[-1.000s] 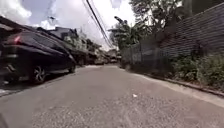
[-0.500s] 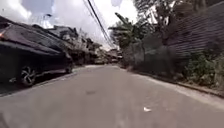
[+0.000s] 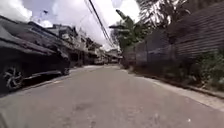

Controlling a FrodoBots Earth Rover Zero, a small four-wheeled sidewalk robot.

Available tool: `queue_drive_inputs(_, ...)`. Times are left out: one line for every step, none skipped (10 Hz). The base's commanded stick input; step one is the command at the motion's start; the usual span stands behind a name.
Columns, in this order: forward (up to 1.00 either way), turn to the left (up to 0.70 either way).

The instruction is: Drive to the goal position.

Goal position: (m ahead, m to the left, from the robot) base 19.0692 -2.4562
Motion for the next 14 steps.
queue_drive_inputs(1.0,0.0)
queue_drive_inputs(1.0,0.0)
queue_drive_inputs(1.0,0.0)
queue_drive_inputs(1.0,0.0)
queue_drive_inputs(1.0,0.0)
queue_drive_inputs(1.0,0.0)
queue_drive_inputs(1.0,0.0)
queue_drive_inputs(1.0,0.0)
queue_drive_inputs(1.0,0.0)
queue_drive_inputs(1.0,0.0)
queue_drive_inputs(1.0,0.0)
queue_drive_inputs(1.0,0.0)
queue_drive_inputs(1.0,0.0)
queue_drive_inputs(1.0,0.0)
